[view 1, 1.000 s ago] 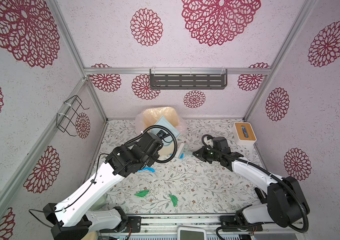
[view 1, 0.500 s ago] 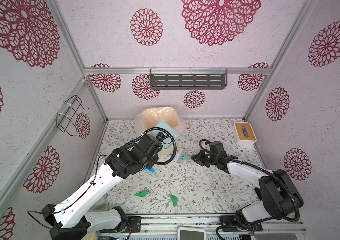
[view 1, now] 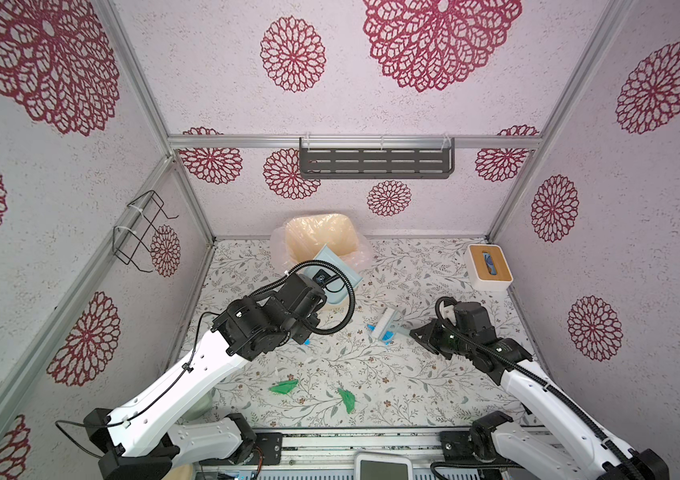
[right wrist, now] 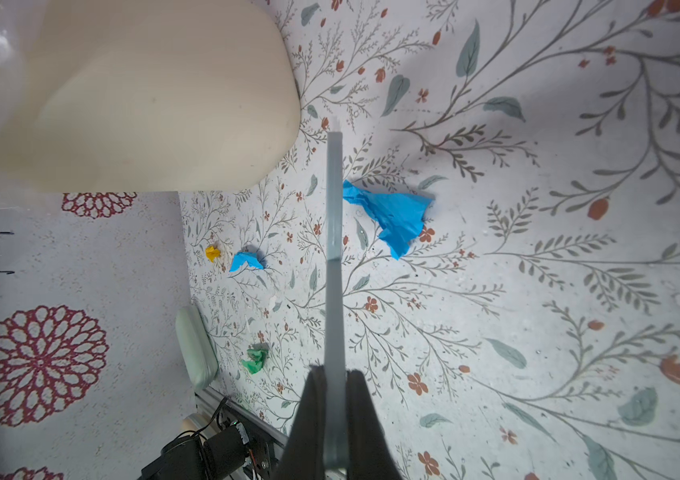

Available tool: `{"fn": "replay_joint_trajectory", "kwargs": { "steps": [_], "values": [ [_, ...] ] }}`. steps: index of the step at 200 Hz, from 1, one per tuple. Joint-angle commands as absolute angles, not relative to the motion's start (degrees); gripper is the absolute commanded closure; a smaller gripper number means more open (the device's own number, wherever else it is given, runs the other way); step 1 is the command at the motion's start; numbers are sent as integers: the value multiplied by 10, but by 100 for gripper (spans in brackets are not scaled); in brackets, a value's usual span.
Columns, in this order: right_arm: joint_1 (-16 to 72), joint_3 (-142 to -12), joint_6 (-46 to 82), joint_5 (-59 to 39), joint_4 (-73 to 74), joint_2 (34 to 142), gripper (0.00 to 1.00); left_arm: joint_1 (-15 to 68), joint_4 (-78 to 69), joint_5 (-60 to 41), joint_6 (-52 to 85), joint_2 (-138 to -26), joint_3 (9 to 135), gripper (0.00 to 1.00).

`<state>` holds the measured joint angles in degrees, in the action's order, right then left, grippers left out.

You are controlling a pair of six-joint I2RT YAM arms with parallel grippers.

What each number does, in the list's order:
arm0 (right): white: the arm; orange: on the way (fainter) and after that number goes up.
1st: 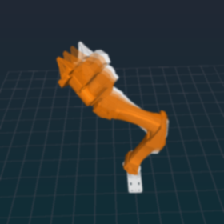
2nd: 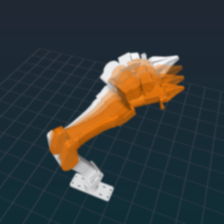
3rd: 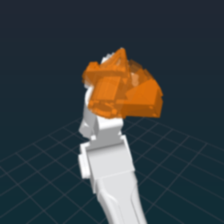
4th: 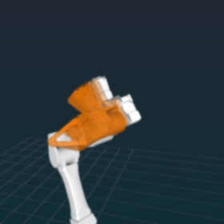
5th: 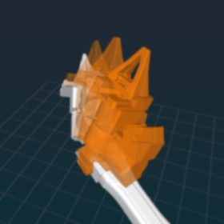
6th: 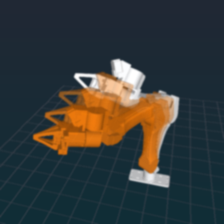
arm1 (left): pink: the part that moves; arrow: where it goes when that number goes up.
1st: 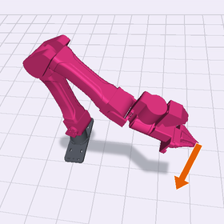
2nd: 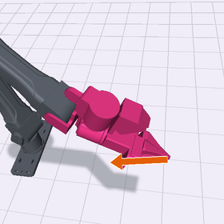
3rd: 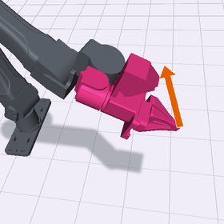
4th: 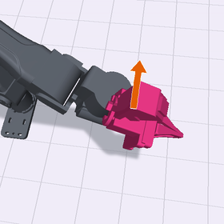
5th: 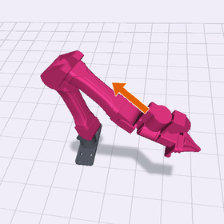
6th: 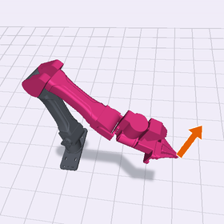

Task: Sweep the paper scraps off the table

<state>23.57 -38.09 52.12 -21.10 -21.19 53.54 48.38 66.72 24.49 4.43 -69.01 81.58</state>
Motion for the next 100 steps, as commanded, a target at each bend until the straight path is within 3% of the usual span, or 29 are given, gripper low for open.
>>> {"fn": "replay_joint_trajectory", "kwargs": {
  "steps": [1, 44, 100],
  "values": [
    [245, -397, 512, -212, -204, 565, 100, 494, 653, 221, 56, -703, 811, 100],
    [257, -443, 442, -258, -135, 664, 100, 518, 640, 187, 85, -715, 796, 100],
    [243, -465, 355, -239, -249, 709, 100, 545, 635, 177, 123, -722, 764, 100]
  ]
}}
